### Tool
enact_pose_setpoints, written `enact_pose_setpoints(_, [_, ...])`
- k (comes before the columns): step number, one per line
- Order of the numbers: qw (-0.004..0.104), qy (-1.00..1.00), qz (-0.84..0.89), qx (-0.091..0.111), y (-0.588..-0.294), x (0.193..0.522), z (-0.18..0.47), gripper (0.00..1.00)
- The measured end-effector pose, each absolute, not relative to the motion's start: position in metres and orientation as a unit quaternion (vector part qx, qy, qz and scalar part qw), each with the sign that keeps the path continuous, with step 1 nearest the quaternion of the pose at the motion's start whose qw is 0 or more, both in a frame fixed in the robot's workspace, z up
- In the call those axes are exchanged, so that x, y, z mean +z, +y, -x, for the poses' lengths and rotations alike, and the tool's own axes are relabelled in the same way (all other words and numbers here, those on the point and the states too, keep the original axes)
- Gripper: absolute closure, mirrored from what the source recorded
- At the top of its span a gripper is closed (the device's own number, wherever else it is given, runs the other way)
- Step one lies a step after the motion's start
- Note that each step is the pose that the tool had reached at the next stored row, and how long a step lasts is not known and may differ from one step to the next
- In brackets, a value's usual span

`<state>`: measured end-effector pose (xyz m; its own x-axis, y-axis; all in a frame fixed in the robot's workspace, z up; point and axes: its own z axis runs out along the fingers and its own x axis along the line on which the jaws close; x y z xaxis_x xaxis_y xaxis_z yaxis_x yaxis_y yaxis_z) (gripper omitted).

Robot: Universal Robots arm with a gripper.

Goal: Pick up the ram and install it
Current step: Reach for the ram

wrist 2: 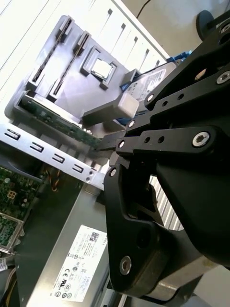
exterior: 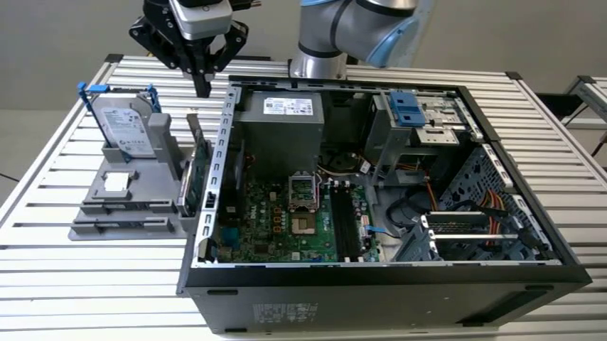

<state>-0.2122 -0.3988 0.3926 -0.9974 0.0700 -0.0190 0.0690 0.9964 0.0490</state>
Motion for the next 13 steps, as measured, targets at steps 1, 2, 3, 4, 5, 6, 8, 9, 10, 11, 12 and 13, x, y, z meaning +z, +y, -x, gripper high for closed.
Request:
enact_pose_setpoints(1, [0.01,0.999,-0.035,0.024,-0.3988,0.3926,0.213,1.0])
enact_pose_setpoints(2, [0.01,0.999,-0.035,0.024,-0.3988,0.3926,0.2139,1.0])
enact_pose_setpoints(3, [0.01,0.999,-0.035,0.024,-0.3988,0.3926,0.2149,1.0])
enact_pose_setpoints(4, [0.01,0.999,-0.035,0.024,-0.3988,0.3926,0.2156,1.0])
enact_pose_setpoints(5, [0.01,0.999,-0.035,0.024,-0.3988,0.3926,0.2164,1.0])
enact_pose_setpoints(6, [0.01,0.999,-0.035,0.024,-0.3988,0.3926,0.217,1.0])
enact_pose_setpoints(8, [0.01,0.999,-0.035,0.024,-0.3988,0.3926,0.2183,1.0])
enact_pose_setpoints(9, [0.01,0.999,-0.035,0.024,-0.3988,0.3926,0.2189,1.0])
enact_pose_setpoints(10, [0.01,0.999,-0.035,0.024,-0.3988,0.3926,0.2193,1.0])
enact_pose_setpoints(11, [0.01,0.999,-0.035,0.024,-0.3988,0.3926,0.22,1.0])
enact_pose_setpoints(12, [0.01,0.999,-0.035,0.024,-0.3988,0.3926,0.2208,1.0])
enact_pose_setpoints(13, [0.01,0.999,-0.035,0.024,-0.3988,0.3926,0.2215,1.0])
